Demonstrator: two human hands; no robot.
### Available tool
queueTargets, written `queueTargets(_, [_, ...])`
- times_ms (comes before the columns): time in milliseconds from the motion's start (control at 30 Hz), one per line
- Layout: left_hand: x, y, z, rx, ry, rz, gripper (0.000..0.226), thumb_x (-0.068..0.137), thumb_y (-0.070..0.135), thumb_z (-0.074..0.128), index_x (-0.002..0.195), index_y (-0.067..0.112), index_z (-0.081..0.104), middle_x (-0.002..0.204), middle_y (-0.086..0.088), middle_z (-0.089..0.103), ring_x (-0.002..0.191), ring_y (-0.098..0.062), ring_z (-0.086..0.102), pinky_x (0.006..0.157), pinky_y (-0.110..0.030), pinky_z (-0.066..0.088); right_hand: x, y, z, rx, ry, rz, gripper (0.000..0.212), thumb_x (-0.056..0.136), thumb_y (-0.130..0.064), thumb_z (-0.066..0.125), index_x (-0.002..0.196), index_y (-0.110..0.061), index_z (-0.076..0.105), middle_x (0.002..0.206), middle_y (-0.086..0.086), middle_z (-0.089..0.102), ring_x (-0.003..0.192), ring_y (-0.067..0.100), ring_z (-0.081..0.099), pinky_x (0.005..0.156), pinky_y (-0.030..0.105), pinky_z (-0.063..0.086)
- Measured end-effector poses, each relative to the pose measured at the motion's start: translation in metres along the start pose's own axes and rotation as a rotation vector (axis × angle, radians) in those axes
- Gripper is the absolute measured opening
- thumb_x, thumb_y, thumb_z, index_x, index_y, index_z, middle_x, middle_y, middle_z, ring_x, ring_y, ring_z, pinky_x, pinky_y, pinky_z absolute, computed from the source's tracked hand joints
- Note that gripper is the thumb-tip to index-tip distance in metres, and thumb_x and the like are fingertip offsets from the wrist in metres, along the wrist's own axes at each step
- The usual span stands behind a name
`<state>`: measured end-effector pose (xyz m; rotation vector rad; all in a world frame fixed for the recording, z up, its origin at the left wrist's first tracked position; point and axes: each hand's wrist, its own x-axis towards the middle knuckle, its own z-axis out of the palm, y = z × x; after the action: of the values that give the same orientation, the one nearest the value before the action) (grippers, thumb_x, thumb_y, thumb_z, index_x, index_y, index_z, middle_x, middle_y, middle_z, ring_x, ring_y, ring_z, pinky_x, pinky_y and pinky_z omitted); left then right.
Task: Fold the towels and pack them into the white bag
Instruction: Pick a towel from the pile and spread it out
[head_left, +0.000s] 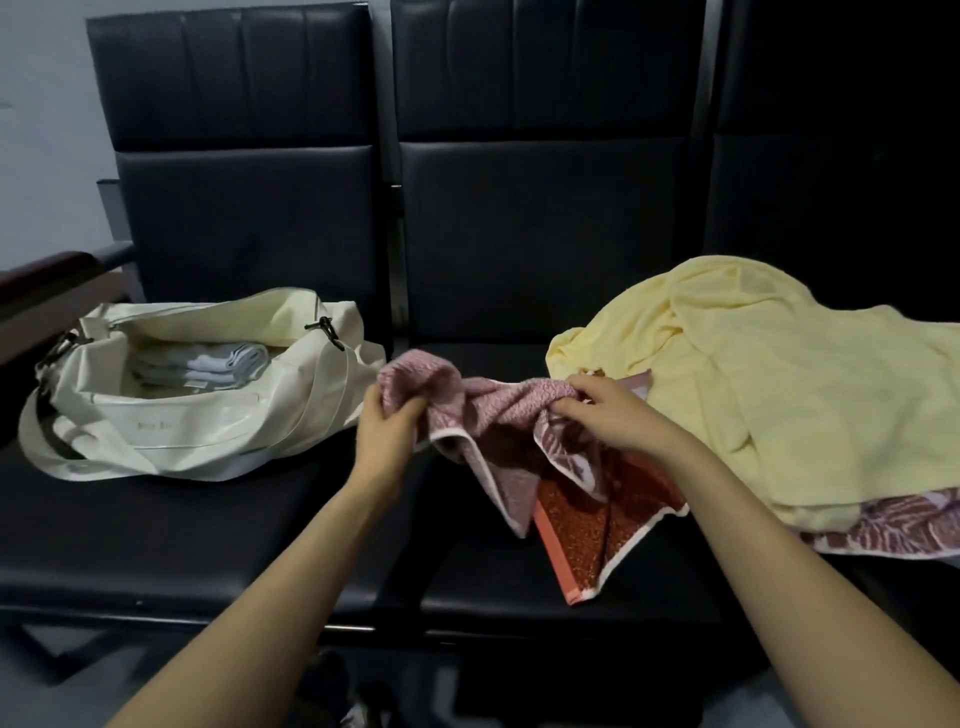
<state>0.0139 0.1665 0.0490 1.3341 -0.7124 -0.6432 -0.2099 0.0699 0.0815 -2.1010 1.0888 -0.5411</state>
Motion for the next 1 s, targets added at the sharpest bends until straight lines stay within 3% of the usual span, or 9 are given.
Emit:
queueTargets(133, [0.000, -0.003, -0.006, 0.080, -0.017, 0.018, 0.062, 0.080, -0.005, 0.066, 0.130, 0.011, 0.033, 0.109, 0.003, 0.056, 0.101, -0.014, 0.059, 0.087, -0.030, 0.050, -0.005, 0.009, -0.001, -0.068, -0.045, 0.052, 0.026, 0.085, -0.028, 0.071, 0.097, -0.013, 0.053, 0.086, 0.004, 0.059, 0.078, 0.016, 0.057, 0.070, 0.031, 0.044])
queueTargets(300, [-0.009, -0.029, -0.002, 0.700, -0.276, -0.194, 0.097, 0.066, 0.013, 0.084, 0.142, 0.005, 0.024, 0.134, -0.016, 0.049, 0.121, -0.030, 0.049, 0.097, -0.032, 0.042, -0.007, 0.023, 0.026, -0.295, -0.201, 0.200, 0.101, 0.075, -0.037, 0.080, 0.152, -0.026, 0.016, 0.146, 0.010, 0.026, 0.133, 0.030, 0.039, 0.106, 0.038, 0.036])
queueTargets(433, [-0.017, -0.030, 0.009, 1.018, -0.280, -0.159, 0.100, 0.072, 0.030, 0.081, 0.151, 0.025, 0.019, 0.151, -0.018, 0.018, 0.138, -0.038, 0.021, 0.112, -0.043, 0.024, 0.002, 0.022, 0.033, -0.410, -0.175, 0.157, 0.033, 0.084, -0.015, 0.059, 0.116, -0.017, 0.054, 0.103, 0.007, 0.061, 0.093, 0.025, 0.061, 0.069, 0.031, 0.045])
queueTargets(533, [-0.017, -0.036, 0.010, 0.895, -0.225, -0.170, 0.121, 0.067, 0.020, 0.086, 0.153, 0.017, 0.000, 0.151, -0.020, 0.020, 0.137, -0.039, 0.028, 0.112, -0.048, 0.027, 0.005, 0.006, 0.024, -0.160, -0.045, 0.138, 0.019, 0.086, -0.006, 0.048, 0.097, -0.022, 0.051, 0.076, -0.001, 0.055, 0.073, 0.023, 0.057, 0.057, 0.028, 0.041])
queueTargets(633, [-0.016, -0.036, 0.007, 0.655, -0.154, -0.115, 0.101, 0.067, 0.016, 0.085, 0.144, 0.008, 0.019, 0.135, -0.011, 0.047, 0.119, -0.031, 0.051, 0.094, -0.036, 0.042, 0.017, -0.005, 0.008, 0.201, 0.135, 0.179, 0.018, 0.089, -0.007, 0.046, 0.091, -0.024, 0.051, 0.078, 0.007, 0.061, 0.061, 0.023, 0.059, 0.050, 0.029, 0.049])
queueTargets(733, [-0.009, -0.019, 0.008, 0.543, -0.009, -0.064, 0.055, 0.077, 0.011, 0.072, 0.123, 0.009, 0.043, 0.110, -0.006, 0.060, 0.096, -0.023, 0.058, 0.075, -0.026, 0.041, 0.048, -0.008, -0.008, 0.374, 0.033, 0.301, 0.013, 0.094, 0.000, 0.046, 0.093, -0.013, 0.049, 0.084, 0.011, 0.056, 0.064, 0.017, 0.057, 0.045, 0.024, 0.050])
queueTargets(833, [-0.001, 0.003, 0.010, 0.257, 0.182, 0.014, 0.037, 0.081, 0.007, 0.067, 0.112, 0.015, 0.049, 0.100, 0.001, 0.059, 0.089, -0.012, 0.058, 0.077, -0.024, 0.043, 0.095, -0.010, -0.031, 0.390, 0.331, 0.158, 0.025, 0.085, 0.005, 0.055, 0.086, -0.019, 0.048, 0.093, 0.010, 0.055, 0.085, 0.021, 0.056, 0.067, 0.033, 0.048])
queueTargets(933, [0.007, 0.010, 0.008, 0.225, 0.224, 0.253, 0.032, 0.085, -0.001, 0.057, 0.112, 0.017, 0.054, 0.098, 0.012, 0.060, 0.087, 0.005, 0.057, 0.079, -0.016, 0.043, 0.129, -0.009, -0.052, 0.510, 0.428, 0.039, 0.075, 0.079, 0.005, 0.060, 0.142, -0.025, 0.032, 0.135, 0.007, 0.048, 0.119, 0.020, 0.051, 0.096, 0.035, 0.048])
queueTargets(1000, [0.005, 0.007, 0.012, 0.336, 0.051, 0.349, 0.038, 0.086, -0.006, 0.055, 0.115, 0.018, 0.060, 0.107, 0.010, 0.064, 0.100, -0.004, 0.061, 0.083, -0.009, 0.043, 0.129, -0.004, -0.048, 0.386, 0.377, 0.087, 0.087, 0.079, -0.003, 0.059, 0.150, -0.032, 0.019, 0.145, 0.008, 0.042, 0.121, 0.022, 0.050, 0.094, 0.038, 0.050])
